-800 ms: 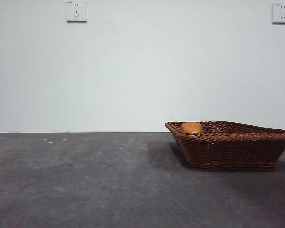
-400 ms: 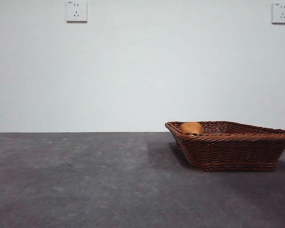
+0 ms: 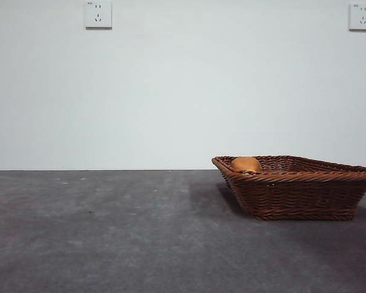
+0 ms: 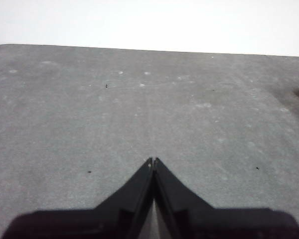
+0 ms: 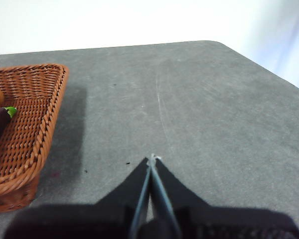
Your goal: Help me put the vegetables on the table into the basket
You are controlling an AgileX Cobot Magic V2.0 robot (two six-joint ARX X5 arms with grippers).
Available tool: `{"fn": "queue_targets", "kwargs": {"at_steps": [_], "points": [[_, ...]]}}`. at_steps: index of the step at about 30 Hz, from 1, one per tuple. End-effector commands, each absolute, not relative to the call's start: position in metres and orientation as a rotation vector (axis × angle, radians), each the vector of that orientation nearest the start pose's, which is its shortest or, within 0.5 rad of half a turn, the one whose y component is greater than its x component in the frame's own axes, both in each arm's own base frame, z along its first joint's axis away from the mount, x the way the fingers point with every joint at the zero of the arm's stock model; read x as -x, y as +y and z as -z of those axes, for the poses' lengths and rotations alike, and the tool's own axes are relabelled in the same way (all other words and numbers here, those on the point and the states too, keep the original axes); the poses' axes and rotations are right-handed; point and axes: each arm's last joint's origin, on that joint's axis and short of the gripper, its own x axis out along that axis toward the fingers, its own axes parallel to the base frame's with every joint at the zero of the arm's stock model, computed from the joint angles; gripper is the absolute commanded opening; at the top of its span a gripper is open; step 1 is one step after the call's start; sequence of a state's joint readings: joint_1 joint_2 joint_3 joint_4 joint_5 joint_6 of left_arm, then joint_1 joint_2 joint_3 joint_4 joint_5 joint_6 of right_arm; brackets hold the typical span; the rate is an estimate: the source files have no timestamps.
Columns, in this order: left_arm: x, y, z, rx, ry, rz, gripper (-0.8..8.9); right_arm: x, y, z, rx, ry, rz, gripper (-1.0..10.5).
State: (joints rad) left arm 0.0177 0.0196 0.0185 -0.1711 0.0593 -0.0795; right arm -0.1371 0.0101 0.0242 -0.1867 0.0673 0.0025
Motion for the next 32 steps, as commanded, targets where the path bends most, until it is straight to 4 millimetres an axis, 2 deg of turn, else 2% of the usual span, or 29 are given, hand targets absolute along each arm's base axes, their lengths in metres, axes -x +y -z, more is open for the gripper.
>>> {"fn": "queue_targets", "kwargs": {"at_steps": [1,8,32], "points": [[-0.0969,0.0002,-0.1491,0.089,0.177,0.032,-0.03,-0.0947,-0.0142,-0.1503,-0.001,0.176,0.196,0.0],[-0.0969,0.0002,-0.1491,0.089,0.177,0.032,-0.03,-0.0953,-0.0094,-0.1503,0.003,0.176,0.145,0.0],[-0.0969,0.0002,-0.1491,0.089,0.177,0.032,-0.03,-0.0953,-0.0094,-0.1503,0.003,0.177,0.145,0.0]]}}
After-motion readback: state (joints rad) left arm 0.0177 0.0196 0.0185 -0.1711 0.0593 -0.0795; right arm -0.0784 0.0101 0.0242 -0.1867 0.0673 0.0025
